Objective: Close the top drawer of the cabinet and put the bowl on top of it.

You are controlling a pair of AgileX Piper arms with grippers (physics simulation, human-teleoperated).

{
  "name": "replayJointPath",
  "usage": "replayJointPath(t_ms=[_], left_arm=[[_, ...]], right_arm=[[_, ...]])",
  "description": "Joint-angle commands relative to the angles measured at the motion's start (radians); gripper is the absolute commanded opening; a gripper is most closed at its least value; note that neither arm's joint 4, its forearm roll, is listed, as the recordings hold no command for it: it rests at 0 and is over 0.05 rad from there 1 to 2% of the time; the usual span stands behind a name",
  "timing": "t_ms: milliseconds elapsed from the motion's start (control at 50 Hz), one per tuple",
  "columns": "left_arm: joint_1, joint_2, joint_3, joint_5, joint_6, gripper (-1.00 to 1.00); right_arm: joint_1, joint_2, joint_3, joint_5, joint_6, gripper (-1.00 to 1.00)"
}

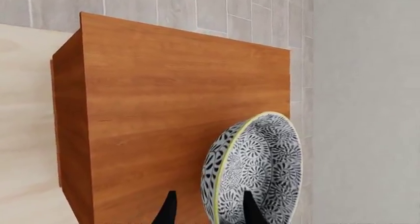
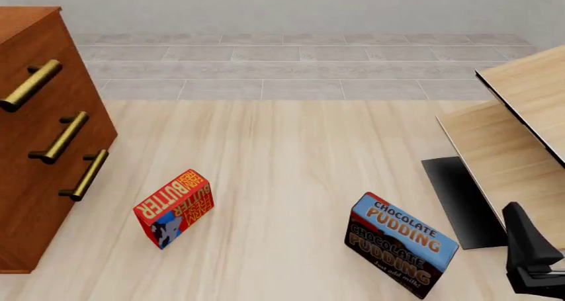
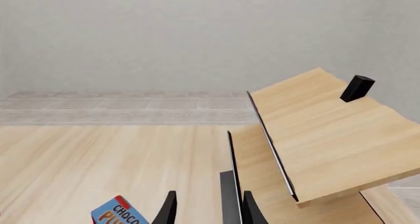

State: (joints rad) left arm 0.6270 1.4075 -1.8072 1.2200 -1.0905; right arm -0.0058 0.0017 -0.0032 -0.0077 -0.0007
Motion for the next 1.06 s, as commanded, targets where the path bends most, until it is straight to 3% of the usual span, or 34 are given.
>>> replayJointPath(t_ms=[20, 460, 720, 960, 1060], left_arm=[[0.004, -0.003, -0.024, 0.000, 0.013, 1.00], [0.041, -0.069, -0.076, 0.000, 0.013, 1.00], [0.028, -0.116, -0.168, 0.000, 0.027, 1.00], [-0.035, -0.176, -0.228, 0.000, 0.095, 1.00], [-0.019, -0.193, -0.276, 0.000, 0.129, 1.00]], right_arm=[[-0.001, 0.000, 0.000, -0.001, 0.003, 1.00], [0.000, 0.000, -0.001, -0.003, 0.004, 1.00], [-0.002, 0.000, -0.005, -0.002, 0.007, 1.00], [-0.001, -0.001, -0.002, -0.002, 0.006, 1.00], [-0.001, -0.001, -0.003, -0.001, 0.005, 1.00]])
